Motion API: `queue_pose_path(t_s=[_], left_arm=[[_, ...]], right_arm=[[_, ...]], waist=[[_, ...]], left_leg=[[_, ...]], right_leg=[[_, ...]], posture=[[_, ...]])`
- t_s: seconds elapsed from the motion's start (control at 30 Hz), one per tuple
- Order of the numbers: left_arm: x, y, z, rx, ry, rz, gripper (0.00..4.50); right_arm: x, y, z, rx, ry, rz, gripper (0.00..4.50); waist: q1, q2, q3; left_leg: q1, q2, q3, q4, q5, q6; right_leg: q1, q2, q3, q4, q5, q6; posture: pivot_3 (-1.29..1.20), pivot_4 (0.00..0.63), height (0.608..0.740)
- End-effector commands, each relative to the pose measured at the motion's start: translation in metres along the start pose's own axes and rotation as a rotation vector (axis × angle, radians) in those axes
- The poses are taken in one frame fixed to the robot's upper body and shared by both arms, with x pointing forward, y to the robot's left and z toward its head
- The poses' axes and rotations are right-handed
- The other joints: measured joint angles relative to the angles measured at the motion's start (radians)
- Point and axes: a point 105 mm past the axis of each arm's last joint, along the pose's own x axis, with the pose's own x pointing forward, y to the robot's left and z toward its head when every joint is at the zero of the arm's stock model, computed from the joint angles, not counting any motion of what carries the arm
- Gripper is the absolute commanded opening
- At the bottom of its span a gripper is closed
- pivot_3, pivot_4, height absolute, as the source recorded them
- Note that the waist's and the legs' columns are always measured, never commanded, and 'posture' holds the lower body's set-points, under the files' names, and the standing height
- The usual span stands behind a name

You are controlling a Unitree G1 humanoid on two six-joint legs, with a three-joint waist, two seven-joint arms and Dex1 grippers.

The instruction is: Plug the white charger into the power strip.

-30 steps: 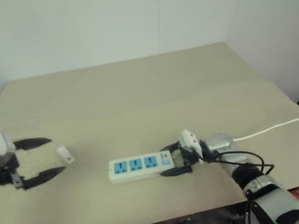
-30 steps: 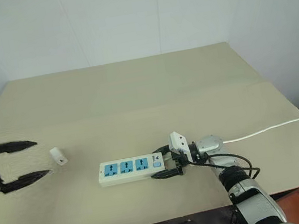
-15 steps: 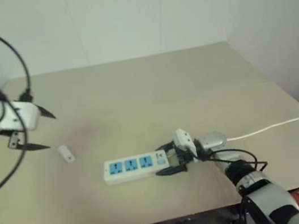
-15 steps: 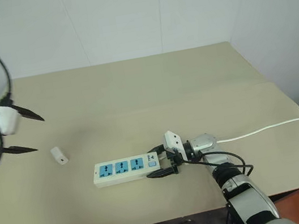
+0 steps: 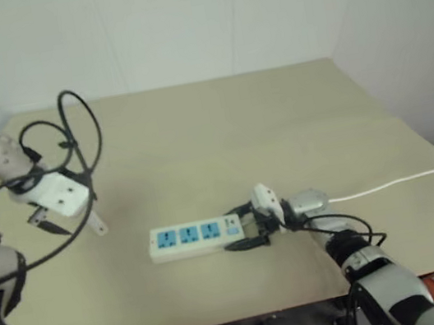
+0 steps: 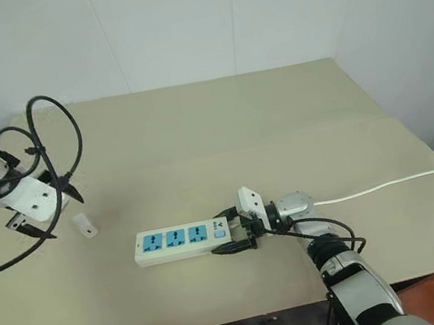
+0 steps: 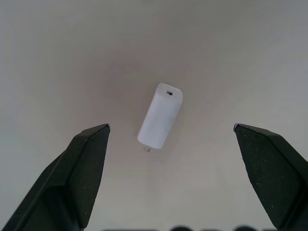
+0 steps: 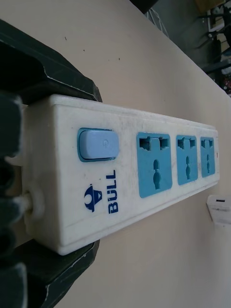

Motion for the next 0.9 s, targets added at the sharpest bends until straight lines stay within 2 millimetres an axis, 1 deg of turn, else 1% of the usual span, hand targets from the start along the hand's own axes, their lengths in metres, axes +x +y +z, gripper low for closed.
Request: queue_pose_path(t_s=[0.03, 0.27, 0.4, 0.57, 0.73, 0.9], left_arm=[[-0.006, -0.001, -0.002, 0.082, 0.053, -0.01, 4.5], [-0.001, 0.003, -0.006, 0.167, 0.128, -0.01, 4.5], [0.006, 0.006, -0.009, 0.213, 0.17, -0.009, 4.5], [0.017, 0.007, -0.008, 0.229, 0.168, -0.008, 4.5], [0.027, 0.014, -0.008, 0.244, 0.188, 0.013, 4.5], [0.036, 0.017, -0.008, 0.241, 0.194, 0.024, 4.5]], right_arm=[[-0.001, -0.005, 0.011, -0.043, -0.015, -0.012, 3.42], [-0.001, -0.003, 0.011, -0.036, -0.019, -0.028, 3.42], [-0.001, -0.003, 0.011, -0.032, -0.021, -0.035, 3.42], [-0.001, -0.003, 0.012, -0.029, -0.026, -0.043, 3.42], [0.0, -0.002, 0.013, -0.029, -0.032, -0.048, 3.42], [-0.001, -0.002, 0.012, -0.027, -0.03, -0.064, 3.42]], waist=[[0.0, 0.0, 0.0], [0.004, 0.0, 0.0], [0.004, 0.0, 0.0], [0.005, 0.0, 0.0], [0.007, 0.0, 0.0], [0.007, 0.0, 0.0]], left_leg=[[0.0, 0.0, 0.0, 0.0, 0.0, 0.0], [-0.001, 0.0, 0.0, 0.001, 0.0, 0.001], [-0.001, -0.001, 0.0, 0.001, 0.0, 0.001], [-0.001, -0.001, -0.001, 0.002, -0.001, 0.001], [-0.001, -0.001, -0.001, 0.003, -0.001, 0.002], [-0.001, -0.001, -0.001, 0.005, -0.002, 0.002]], right_leg=[[0.0, 0.0, 0.0, 0.0, 0.0, 0.0], [0.0, -0.001, 0.0, 0.0, 0.0, 0.0], [0.0, -0.001, 0.0, 0.001, 0.0, 0.0], [0.0, -0.001, -0.001, 0.002, 0.0, 0.0], [0.0, -0.001, -0.001, 0.002, 0.001, -0.001], [0.0, -0.001, -0.001, 0.004, 0.001, 0.0]], posture=[[0.0, 0.15, 0.74], [0.0, 0.15, 0.74], [0.0, 0.15, 0.74], [0.0, 0.15, 0.74], [0.0, 0.15, 0.74], [0.0, 0.15, 0.74]])
